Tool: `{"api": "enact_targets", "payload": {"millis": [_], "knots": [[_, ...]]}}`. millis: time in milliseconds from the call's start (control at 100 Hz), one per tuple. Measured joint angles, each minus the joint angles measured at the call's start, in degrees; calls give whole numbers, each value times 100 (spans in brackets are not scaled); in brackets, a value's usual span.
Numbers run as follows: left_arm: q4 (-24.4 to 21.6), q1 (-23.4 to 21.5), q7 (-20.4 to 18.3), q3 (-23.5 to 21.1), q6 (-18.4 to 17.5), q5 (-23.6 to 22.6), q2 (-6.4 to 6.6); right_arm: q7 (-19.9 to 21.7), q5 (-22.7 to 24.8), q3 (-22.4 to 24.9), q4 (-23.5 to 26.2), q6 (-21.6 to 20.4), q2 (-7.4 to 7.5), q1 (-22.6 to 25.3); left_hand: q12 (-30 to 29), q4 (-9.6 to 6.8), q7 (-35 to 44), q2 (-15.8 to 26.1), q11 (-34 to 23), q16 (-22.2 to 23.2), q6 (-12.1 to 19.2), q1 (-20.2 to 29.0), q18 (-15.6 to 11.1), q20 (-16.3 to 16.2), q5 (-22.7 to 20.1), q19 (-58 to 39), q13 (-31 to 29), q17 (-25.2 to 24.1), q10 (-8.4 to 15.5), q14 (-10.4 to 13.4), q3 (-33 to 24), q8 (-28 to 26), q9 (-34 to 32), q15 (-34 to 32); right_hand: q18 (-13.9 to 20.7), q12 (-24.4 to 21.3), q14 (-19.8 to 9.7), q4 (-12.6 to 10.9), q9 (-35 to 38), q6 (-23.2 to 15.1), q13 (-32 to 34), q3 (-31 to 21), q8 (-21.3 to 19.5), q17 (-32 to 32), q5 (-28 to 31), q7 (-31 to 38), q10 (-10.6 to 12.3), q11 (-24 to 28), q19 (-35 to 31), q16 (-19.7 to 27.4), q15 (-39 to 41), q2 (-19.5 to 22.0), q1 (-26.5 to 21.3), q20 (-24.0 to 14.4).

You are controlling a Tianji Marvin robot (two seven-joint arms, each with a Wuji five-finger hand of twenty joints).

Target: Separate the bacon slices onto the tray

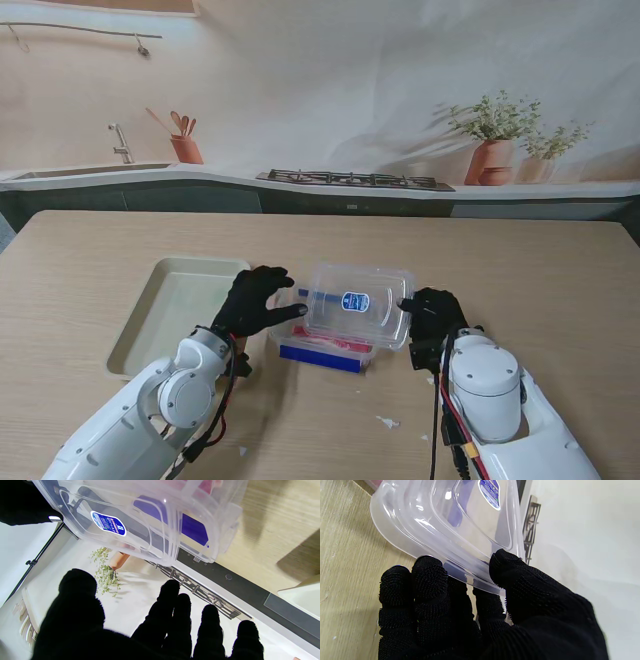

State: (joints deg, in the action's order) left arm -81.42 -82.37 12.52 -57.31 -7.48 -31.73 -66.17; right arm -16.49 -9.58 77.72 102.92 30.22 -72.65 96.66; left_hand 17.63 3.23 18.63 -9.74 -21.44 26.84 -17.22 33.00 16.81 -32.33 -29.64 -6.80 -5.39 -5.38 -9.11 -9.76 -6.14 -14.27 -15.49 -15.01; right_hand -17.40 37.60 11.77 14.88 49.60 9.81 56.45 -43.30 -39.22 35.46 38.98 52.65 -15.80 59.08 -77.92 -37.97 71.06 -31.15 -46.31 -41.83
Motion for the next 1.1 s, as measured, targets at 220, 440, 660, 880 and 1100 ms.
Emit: {"api": "enact_targets", "payload": {"millis": [220,440,660,880,1100], "knots": [[9,-39,87,-103,13,6,-15,-60,29,66,0,13,-11,44,0,0,-76,0,44,0,3,0,1,-42,125,-3,0,-1,0,0,71,21,62,87,0,1,-9,1,0,9,0,0,-3,9,0,-63,0,1,0,0,-1,0,2,-4],[31,-44,157,-140,-31,-18,-17,-101,-3,130,21,-11,-25,90,0,-7,-76,65,44,1,4,3,2,-42,125,-3,0,-1,0,0,72,21,62,91,0,3,-12,2,0,22,0,0,-4,29,0,-68,0,3,0,-13,-1,0,5,-21],[29,-59,146,-142,-29,-1,-17,-147,-208,373,133,-227,-31,273,0,-7,-76,65,44,1,4,4,3,-42,123,-3,0,-1,0,0,72,54,62,91,0,33,-12,2,0,22,0,-23,-5,33,3,-66,0,5,0,-40,22,0,5,-78],[22,-60,97,-122,-20,6,-14,-165,-251,618,241,-413,-28,425,0,-7,-76,115,44,2,4,6,4,-42,123,-3,0,-1,0,0,72,70,62,91,0,35,-12,2,0,22,0,-66,-8,35,6,-65,0,22,0,-45,44,0,5,-100],[19,-61,94,-99,-19,18,-14,-153,-278,935,353,-836,-5,613,0,-7,-76,121,44,2,4,7,4,-42,122,-3,0,-1,0,0,126,71,62,91,0,46,-12,2,1,20,0,-134,-9,42,8,-60,0,34,0,-47,75,7,-1,-134]]}}
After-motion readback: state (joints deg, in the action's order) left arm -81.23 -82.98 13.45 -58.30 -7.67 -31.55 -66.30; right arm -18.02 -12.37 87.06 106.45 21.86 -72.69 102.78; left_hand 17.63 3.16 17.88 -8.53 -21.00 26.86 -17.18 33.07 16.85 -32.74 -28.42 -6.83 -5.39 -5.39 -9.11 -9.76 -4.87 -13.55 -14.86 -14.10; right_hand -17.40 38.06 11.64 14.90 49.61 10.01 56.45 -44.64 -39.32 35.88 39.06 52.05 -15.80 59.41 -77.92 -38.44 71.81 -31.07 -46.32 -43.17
